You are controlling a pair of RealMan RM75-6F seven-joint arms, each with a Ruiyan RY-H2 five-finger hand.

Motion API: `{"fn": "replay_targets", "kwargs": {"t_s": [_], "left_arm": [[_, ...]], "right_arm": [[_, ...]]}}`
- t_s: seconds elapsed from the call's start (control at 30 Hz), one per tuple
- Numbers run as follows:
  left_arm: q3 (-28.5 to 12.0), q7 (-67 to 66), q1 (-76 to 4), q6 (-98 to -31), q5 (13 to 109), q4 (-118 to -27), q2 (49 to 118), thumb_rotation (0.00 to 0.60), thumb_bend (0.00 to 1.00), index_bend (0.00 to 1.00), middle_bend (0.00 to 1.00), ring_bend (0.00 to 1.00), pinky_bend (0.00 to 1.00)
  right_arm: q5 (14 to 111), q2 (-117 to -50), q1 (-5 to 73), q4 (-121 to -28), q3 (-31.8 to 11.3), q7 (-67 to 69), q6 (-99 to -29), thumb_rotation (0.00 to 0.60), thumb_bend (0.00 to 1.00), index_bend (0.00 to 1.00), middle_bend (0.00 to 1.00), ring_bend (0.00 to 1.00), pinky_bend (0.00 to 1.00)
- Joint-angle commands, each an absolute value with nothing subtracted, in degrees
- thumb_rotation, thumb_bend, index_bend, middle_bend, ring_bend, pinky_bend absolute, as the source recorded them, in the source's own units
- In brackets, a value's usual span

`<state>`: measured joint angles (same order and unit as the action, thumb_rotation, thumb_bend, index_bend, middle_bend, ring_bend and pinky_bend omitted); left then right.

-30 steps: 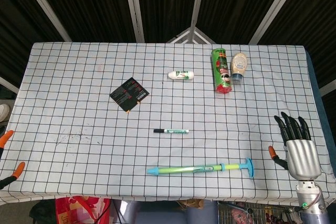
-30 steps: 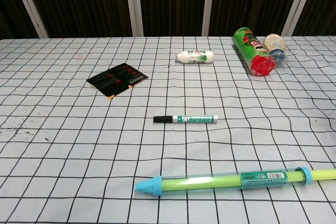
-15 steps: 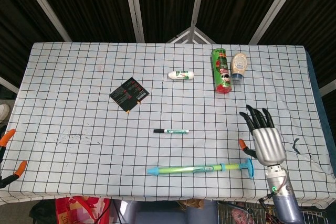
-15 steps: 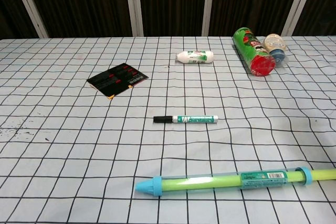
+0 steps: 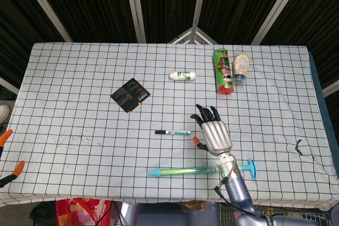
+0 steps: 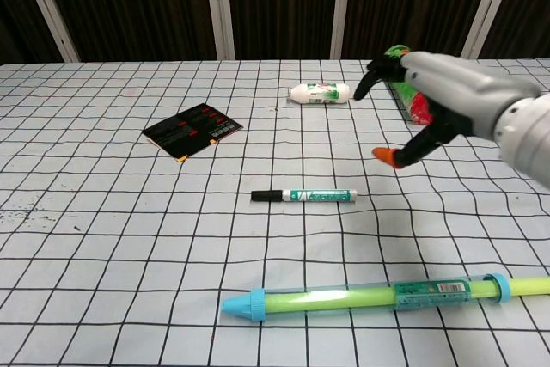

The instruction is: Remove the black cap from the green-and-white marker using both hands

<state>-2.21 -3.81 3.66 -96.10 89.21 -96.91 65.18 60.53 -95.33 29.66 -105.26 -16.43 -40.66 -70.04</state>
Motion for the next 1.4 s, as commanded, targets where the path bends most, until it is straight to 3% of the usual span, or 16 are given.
{"fn": "replay_targets", "kwargs": {"t_s": [0.03, 0.47, 1.4], "left_arm": [[-2.4, -3.6, 3.8, -96.2, 88.8, -96.4, 65.2, 0.600, 0.39, 0.14, 0.03, 0.00, 0.02], [-2.9, -4.6, 3.7, -94.4, 85.7, -94.5, 65.8, 0.600, 0.39, 0.14, 0.03, 0.00, 0.02], [-3.1, -10.4, 3.0, -93.3, 84.7, -96.9, 66.5, 0.600, 0.39, 0.16, 0.03, 0.00, 0.02]], "right_arm": [[56.1, -100.7, 33.8, -100.3, -17.6, -43.8, -68.1, 0.600, 0.33, 0.31, 0.07, 0.11, 0.01], [48.8, -108.1, 39.1, -84.0, -18.4, -39.5, -62.5, 0.600, 0.33, 0.38, 0.07, 0.11, 0.01], [49.9, -110.0, 41.1, -76.3, -16.9, -31.9, -60.0, 0.600, 0.33, 0.50, 0.07, 0.11, 0.01]]}}
